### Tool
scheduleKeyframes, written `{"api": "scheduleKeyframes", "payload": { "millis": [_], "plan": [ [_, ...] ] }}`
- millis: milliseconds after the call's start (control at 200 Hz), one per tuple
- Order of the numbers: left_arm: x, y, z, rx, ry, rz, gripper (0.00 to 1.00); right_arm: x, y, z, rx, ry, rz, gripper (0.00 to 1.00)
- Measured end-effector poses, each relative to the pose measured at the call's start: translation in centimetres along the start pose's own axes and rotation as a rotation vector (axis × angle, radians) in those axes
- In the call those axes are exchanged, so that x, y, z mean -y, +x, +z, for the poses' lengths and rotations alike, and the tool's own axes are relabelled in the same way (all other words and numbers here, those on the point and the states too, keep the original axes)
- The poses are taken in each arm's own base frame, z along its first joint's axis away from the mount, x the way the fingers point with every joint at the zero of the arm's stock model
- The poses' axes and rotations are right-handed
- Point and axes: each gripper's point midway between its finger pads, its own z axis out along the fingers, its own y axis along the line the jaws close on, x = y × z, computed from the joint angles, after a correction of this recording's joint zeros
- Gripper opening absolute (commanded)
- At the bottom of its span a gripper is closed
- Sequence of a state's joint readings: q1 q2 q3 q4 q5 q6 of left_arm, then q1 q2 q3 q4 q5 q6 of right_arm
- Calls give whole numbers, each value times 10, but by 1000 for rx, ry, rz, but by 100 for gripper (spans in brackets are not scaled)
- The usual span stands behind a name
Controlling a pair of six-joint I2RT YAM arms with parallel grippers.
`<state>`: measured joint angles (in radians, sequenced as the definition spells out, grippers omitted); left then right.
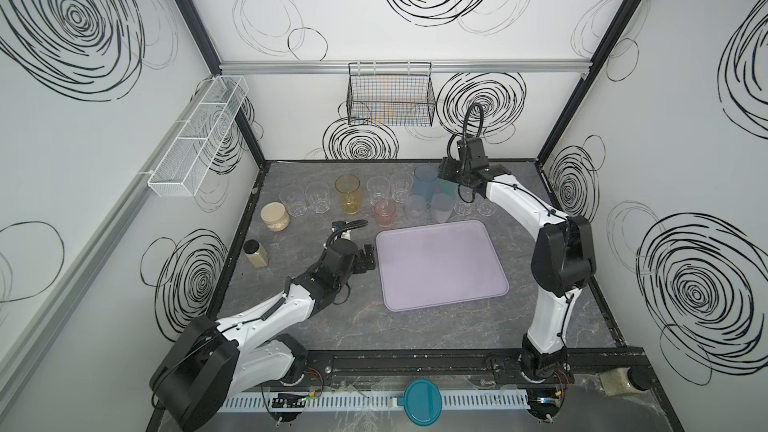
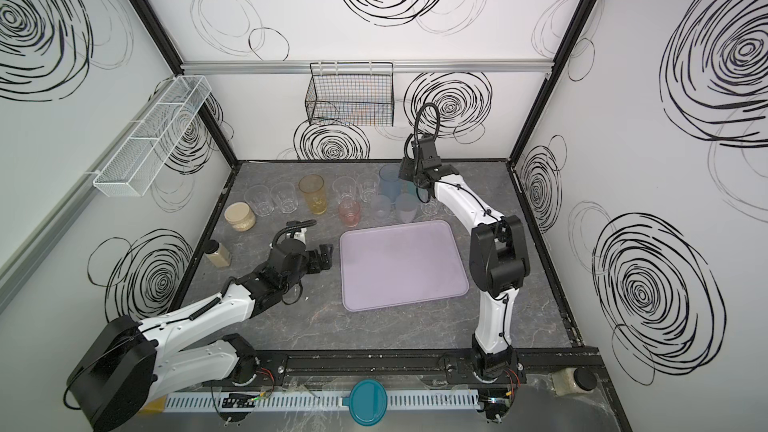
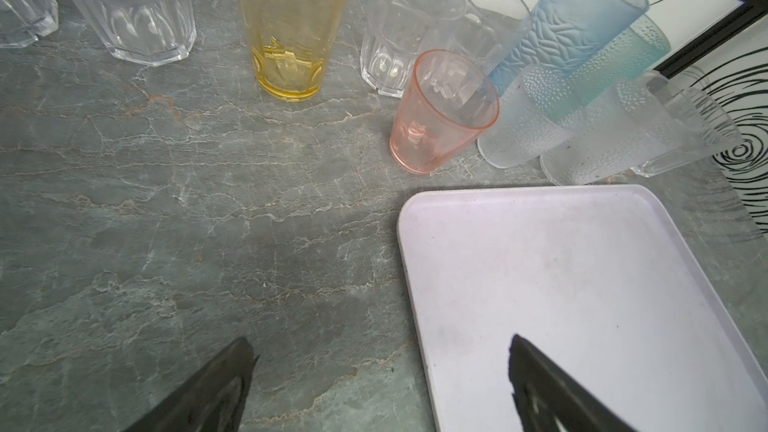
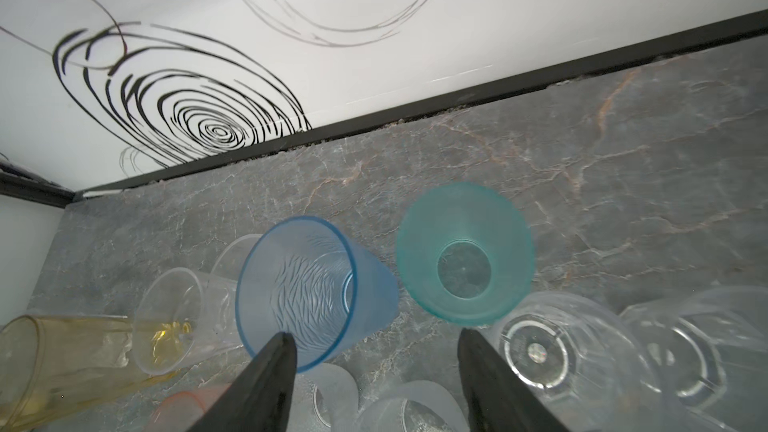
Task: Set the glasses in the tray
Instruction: 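Reach the right gripper to the blue glass and grasp its rim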
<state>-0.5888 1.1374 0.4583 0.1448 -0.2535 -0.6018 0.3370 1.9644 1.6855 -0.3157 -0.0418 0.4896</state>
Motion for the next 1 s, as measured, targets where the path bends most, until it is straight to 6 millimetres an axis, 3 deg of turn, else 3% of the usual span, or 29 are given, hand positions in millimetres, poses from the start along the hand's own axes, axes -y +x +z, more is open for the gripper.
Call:
{"api": "scheduleKeyframes", "payload": {
  "millis": [185,405,770,1001],
  "plan": [
    [9,6,-2,-8,20,24,98,-16,12,30,-42,2,-29,55],
    [10,6,-2,-4,16,29,97,-8,19,48,-67,39,-45,44],
    [10,6,-3,3,9,34,97,-6,13,49,-53,61,-48,13],
    [12,-1,-11,25,19,30,96,-4,13,46,-60,66,-48,5]
  ]
}}
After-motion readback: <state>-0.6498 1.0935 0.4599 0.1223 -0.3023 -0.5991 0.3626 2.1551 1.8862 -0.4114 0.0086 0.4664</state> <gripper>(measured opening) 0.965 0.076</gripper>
